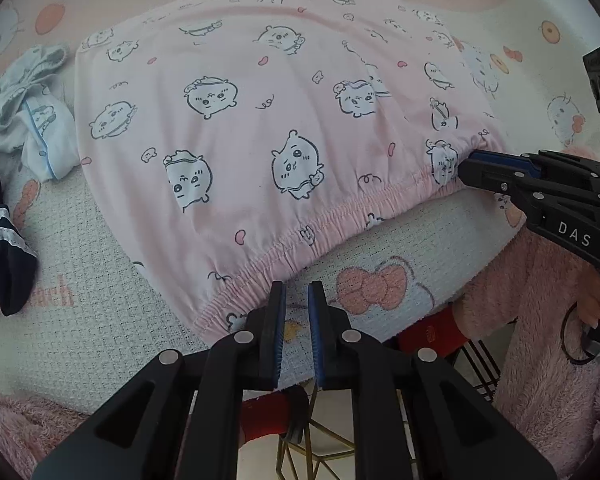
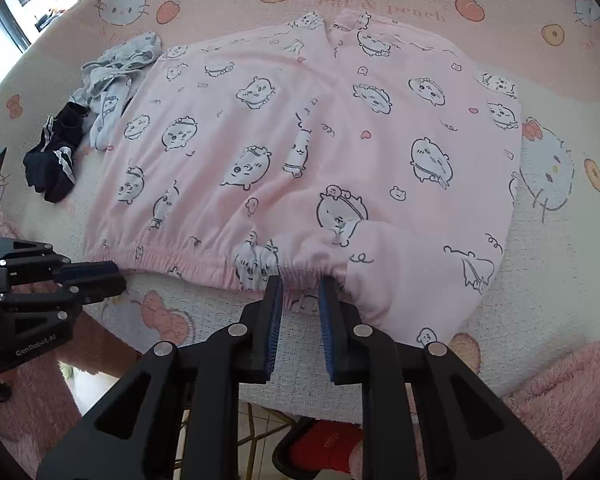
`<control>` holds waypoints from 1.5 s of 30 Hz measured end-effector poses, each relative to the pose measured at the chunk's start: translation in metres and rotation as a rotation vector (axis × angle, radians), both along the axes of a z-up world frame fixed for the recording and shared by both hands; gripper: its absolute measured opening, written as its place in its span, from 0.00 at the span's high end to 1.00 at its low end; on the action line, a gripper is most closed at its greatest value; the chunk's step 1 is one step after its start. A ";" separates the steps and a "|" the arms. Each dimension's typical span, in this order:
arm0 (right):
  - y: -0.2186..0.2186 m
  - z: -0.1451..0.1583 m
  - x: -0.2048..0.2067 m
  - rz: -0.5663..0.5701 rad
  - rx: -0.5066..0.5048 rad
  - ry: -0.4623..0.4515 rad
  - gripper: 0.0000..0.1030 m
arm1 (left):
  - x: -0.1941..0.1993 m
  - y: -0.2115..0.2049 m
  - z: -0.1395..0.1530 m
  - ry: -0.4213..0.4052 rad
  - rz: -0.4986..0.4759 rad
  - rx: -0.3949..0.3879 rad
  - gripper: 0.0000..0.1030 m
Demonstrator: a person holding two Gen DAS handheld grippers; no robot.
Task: Fold clothes
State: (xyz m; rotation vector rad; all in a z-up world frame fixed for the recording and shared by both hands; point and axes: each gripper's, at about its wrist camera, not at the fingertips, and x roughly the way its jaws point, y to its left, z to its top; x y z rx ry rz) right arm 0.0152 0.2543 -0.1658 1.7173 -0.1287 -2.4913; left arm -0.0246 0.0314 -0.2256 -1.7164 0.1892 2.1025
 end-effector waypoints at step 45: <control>0.054 -0.032 -0.009 -0.245 -0.106 -0.167 0.75 | -0.053 0.052 -0.025 0.031 0.007 -0.042 0.87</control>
